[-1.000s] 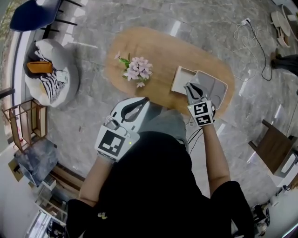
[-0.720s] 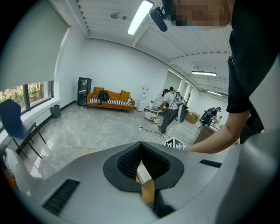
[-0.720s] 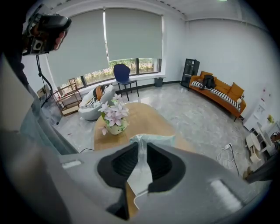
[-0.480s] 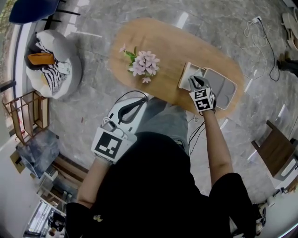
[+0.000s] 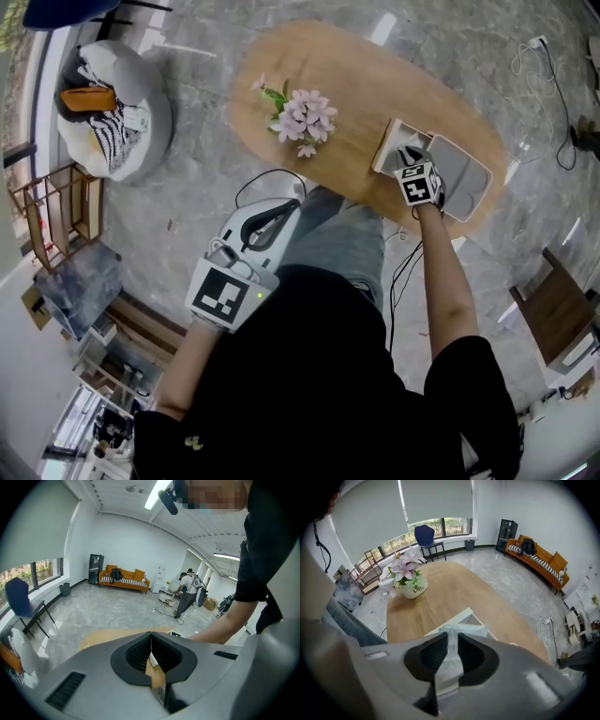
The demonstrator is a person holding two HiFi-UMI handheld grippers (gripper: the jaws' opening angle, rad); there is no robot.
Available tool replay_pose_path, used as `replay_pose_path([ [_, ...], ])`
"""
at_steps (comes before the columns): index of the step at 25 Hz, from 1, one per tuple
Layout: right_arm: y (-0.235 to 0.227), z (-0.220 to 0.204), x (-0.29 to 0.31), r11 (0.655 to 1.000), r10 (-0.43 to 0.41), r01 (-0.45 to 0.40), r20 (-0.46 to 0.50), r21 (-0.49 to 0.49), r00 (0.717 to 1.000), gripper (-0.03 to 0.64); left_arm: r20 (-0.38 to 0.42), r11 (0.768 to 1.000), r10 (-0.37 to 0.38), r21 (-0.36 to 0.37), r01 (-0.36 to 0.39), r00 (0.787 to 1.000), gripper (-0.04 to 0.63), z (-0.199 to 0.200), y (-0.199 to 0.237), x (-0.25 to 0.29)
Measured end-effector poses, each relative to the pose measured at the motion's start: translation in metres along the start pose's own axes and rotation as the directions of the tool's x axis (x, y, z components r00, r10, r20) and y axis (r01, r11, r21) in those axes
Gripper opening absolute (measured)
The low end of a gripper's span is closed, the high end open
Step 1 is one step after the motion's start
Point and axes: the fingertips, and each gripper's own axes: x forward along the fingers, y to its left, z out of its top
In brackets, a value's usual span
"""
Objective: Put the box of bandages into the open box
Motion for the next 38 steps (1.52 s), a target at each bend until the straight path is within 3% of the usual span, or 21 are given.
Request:
replay_pose_path([
  [13,-0.002,-0.017,0.039,1.000,0.000,0.001,-0.081,0.018,0.997,0.074,-0.017,0.999,0.025,-0.027,-0.025,1.000,0.011,-0.019,0.004,-0.009],
  [23,-0.002,-0.018,0.039,1.000,-0.006,0.009,-0.101,0.028,0.995,0.166,-0.002,0.999,0.039,-0.038,-0.039,0.999,0.011,-0.023,0.003,-0.016],
  [30,0.003,-0.011,0.020,1.000,-0.003,0.003,-0.086,-0.006,0.996,0.167,0.029,0.999,0.046,-0.029,-0.045,0.999,0.011,-0.017,-0.009,-0.020],
  [38,0.006,0.011,-0.023,0.999,0.003,-0.003,0.019,-0.033,1.000,0.153,0.067,0.999,0.027,0.024,-0.028,0.997,0.011,-0.004,-0.037,-0.012],
])
